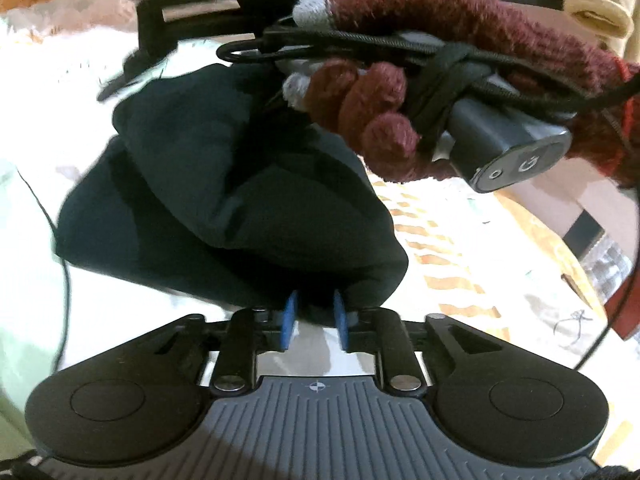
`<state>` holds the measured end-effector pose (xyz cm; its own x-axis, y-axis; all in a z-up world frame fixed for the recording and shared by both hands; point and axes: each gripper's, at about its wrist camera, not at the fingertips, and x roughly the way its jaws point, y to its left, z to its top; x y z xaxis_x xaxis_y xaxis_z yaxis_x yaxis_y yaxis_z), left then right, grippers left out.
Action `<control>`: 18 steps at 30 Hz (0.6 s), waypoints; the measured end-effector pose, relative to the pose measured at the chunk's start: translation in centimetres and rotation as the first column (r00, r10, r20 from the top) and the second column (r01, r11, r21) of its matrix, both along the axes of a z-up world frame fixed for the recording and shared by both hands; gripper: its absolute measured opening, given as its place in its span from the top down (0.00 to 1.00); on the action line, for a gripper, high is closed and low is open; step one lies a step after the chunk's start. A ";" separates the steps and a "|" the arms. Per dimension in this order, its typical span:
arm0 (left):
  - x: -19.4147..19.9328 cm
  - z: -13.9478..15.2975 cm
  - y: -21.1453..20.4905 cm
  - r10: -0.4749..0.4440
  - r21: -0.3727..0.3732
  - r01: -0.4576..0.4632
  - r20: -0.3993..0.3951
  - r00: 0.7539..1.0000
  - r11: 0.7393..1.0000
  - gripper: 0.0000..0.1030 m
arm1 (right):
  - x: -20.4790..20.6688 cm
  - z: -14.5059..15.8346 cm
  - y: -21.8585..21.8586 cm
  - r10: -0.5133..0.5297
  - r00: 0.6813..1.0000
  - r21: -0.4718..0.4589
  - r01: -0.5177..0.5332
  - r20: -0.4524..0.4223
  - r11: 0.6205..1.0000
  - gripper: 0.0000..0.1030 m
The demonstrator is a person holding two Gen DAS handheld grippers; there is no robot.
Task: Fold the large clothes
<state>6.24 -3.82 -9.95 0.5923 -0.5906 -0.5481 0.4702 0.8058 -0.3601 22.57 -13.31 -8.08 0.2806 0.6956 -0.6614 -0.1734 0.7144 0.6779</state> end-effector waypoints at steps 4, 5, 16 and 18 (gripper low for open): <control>-0.9 1.5 0.9 -0.011 0.001 0.011 0.083 0.996 1.000 0.60 | -1.4 2.4 0.1 0.039 0.995 0.048 -0.044 0.094 0.998 0.15; -1.0 1.9 1.3 -0.015 -0.002 0.015 0.114 0.993 1.000 0.51 | -1.8 3.1 0.1 0.050 0.991 0.044 -0.056 0.127 0.997 0.13; -3.1 5.7 1.2 -0.097 0.098 0.062 0.414 0.905 0.993 0.34 | -6.3 10.6 -4.4 -0.057 0.882 0.175 -0.029 0.467 0.984 0.05; -2.7 6.4 1.0 -0.113 0.101 0.075 0.445 0.888 0.992 0.34 | -7.2 11.0 -6.2 -0.113 0.854 0.154 0.038 0.508 0.987 0.05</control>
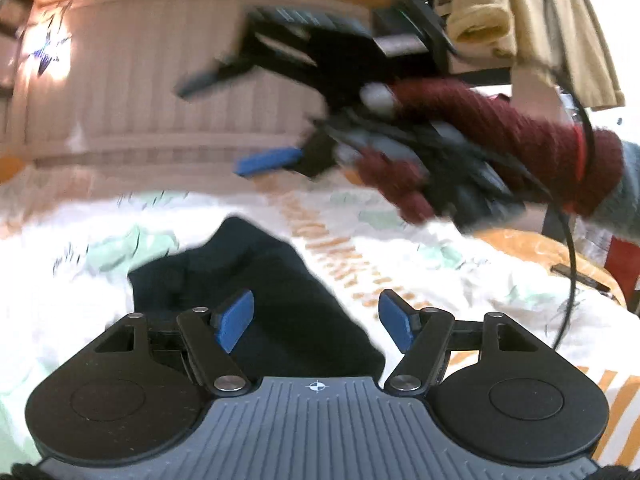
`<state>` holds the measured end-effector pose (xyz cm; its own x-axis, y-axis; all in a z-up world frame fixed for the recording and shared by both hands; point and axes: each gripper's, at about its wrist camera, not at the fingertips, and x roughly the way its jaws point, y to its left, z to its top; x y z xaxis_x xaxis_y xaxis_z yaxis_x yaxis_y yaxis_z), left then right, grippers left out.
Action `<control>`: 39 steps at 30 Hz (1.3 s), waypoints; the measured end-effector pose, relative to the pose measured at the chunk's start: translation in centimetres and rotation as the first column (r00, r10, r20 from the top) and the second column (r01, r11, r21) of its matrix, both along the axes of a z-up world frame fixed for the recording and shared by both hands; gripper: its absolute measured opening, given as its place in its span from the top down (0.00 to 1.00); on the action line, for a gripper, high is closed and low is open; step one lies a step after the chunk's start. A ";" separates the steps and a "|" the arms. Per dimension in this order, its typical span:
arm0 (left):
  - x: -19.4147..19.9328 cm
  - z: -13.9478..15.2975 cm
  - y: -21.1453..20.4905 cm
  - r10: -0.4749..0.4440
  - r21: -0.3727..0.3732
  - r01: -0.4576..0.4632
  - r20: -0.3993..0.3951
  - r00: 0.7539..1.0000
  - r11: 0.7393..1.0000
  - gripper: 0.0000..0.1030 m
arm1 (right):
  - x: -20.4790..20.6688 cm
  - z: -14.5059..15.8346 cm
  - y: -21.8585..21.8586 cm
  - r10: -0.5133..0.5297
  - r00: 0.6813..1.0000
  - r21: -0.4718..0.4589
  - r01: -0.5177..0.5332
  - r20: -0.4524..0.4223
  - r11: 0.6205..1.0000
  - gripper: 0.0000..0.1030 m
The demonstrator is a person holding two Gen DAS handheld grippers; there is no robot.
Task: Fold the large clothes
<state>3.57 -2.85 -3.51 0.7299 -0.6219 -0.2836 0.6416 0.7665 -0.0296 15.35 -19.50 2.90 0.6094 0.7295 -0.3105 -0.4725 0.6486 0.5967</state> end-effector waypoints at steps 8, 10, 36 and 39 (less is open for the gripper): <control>3.8 0.6 -1.8 0.086 0.049 -0.088 0.034 0.996 0.995 0.33 | -3.5 -3.0 -8.8 -0.392 0.920 -0.022 0.392 0.011 0.920 0.05; 5.2 -0.3 -1.5 0.137 0.070 -0.138 0.023 0.990 0.988 0.33 | -3.9 -4.5 -9.6 -0.440 0.898 -0.056 0.439 -0.013 0.897 0.05; 11.8 -7.5 2.7 0.305 0.159 -0.267 -0.310 0.900 0.950 0.16 | 11.0 -13.9 -0.9 -0.478 0.865 -0.597 0.304 -0.154 0.742 0.02; 11.8 -7.4 2.8 0.306 0.156 -0.269 -0.312 0.899 0.950 0.15 | 10.7 -14.3 -1.7 -0.474 0.861 -0.562 0.304 -0.183 0.769 0.02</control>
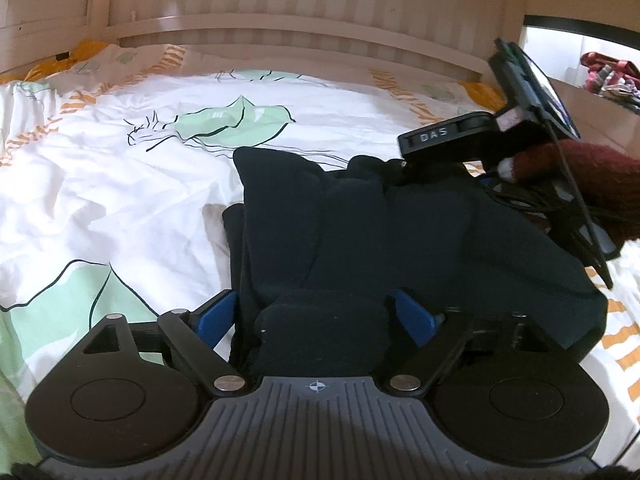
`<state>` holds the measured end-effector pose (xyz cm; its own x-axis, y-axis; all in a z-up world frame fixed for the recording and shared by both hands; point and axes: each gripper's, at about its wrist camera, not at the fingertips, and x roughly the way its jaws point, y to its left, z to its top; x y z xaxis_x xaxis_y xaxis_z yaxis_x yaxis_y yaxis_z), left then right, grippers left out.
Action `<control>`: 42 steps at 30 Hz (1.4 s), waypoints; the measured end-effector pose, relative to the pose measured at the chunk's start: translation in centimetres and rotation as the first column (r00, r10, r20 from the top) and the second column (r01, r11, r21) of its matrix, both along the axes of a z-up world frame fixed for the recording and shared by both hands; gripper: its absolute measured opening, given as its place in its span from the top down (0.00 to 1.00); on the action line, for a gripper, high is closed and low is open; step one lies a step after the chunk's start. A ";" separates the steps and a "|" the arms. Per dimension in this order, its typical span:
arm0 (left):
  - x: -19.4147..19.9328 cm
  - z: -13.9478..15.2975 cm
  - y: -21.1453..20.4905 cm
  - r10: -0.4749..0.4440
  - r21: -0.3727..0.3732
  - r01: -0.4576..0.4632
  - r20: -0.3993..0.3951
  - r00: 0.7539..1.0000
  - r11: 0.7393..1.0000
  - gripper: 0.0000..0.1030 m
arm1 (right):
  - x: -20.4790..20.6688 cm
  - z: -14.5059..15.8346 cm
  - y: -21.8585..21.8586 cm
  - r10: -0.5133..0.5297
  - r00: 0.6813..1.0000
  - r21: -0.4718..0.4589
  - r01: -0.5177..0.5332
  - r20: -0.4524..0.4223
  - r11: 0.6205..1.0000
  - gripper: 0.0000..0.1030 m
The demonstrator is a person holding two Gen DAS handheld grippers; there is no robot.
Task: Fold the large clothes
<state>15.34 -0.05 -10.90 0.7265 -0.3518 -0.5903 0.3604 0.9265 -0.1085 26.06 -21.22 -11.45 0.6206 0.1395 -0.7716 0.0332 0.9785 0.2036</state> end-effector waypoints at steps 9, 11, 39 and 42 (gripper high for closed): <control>-0.7 1.5 0.3 0.001 0.011 -0.001 0.023 1.000 1.000 0.16 | -6.9 4.1 -1.0 0.025 0.968 0.051 -0.039 0.250 0.998 0.03; -1.0 2.2 0.4 -0.002 0.013 0.002 0.030 1.000 1.000 0.16 | -9.2 5.1 -1.0 0.030 0.956 0.050 -0.047 0.291 0.998 0.03; -6.8 11.6 -1.6 0.126 0.108 -0.127 0.017 0.992 0.986 0.00 | -25.6 8.9 0.7 -0.244 0.915 0.130 0.212 0.320 0.969 0.00; -7.6 11.9 -1.8 0.135 0.122 -0.138 0.026 0.990 0.983 0.00 | -26.7 9.3 1.1 -0.248 0.916 0.112 0.224 0.316 0.968 0.00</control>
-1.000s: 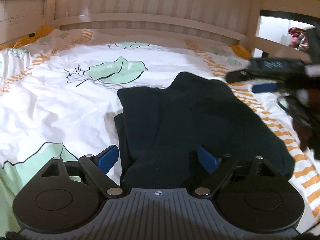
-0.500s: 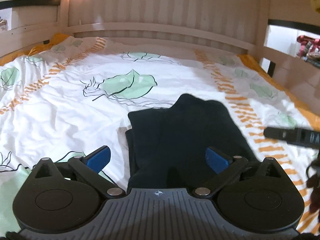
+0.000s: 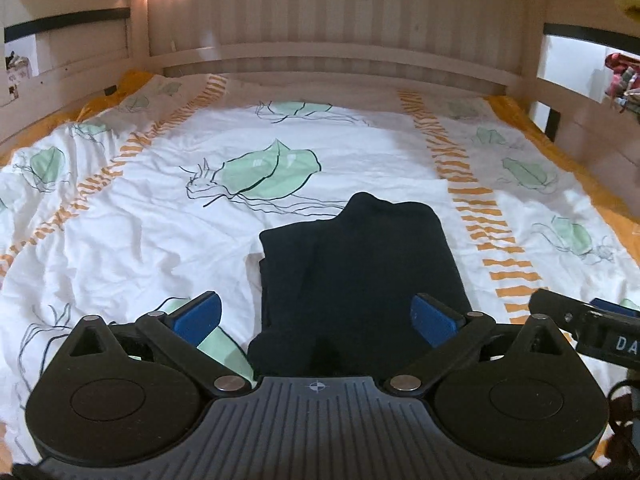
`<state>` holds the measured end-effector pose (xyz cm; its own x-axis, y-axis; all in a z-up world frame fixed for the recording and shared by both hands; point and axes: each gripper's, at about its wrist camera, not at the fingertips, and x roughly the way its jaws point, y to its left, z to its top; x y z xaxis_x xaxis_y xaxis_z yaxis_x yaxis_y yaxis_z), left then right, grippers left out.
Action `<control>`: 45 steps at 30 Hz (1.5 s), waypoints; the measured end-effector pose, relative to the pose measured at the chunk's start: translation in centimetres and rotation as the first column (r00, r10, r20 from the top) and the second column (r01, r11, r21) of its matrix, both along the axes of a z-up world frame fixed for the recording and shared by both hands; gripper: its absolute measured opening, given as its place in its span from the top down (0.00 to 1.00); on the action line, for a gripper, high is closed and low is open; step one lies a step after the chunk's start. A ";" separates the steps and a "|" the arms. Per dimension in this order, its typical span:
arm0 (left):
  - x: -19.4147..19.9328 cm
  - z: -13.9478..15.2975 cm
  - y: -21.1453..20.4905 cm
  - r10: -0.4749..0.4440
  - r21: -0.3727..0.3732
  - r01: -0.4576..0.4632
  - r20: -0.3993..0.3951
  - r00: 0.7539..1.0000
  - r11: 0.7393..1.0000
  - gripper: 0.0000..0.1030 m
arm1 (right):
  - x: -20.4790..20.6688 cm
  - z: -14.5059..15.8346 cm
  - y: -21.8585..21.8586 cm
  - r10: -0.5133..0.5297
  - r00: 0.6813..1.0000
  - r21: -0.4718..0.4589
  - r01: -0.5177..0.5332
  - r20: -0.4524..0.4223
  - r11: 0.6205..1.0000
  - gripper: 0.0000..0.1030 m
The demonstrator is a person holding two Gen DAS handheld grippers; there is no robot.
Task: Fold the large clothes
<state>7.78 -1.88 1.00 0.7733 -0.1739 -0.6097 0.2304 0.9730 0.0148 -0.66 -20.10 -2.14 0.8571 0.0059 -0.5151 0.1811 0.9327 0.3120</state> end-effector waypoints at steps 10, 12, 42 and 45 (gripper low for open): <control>-1.1 -0.7 -0.4 0.029 0.059 -0.025 -0.073 0.997 0.998 0.00 | -2.3 1.2 1.3 0.001 0.999 -0.048 -0.002 -0.035 0.999 0.00; -1.5 -0.9 -0.3 0.028 0.057 -0.024 -0.087 0.996 0.998 0.00 | -2.6 1.3 1.6 0.003 0.999 -0.061 -0.005 -0.044 0.998 0.00; -2.4 -2.6 1.5 0.071 0.063 -0.061 -0.174 0.982 0.996 0.00 | -3.6 0.6 3.1 0.028 0.990 -0.085 -0.040 -0.136 0.996 0.01; -2.4 -2.6 1.4 0.070 0.068 -0.059 -0.175 0.982 0.996 0.00 | -3.4 0.5 3.2 0.036 0.989 -0.086 -0.048 -0.142 0.995 0.01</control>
<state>5.41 -0.52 -1.61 0.6609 -0.0850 -0.7456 0.1717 0.9843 0.0401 -4.09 -16.91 -1.65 0.7765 -0.0105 -0.6300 0.1770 0.9632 0.2022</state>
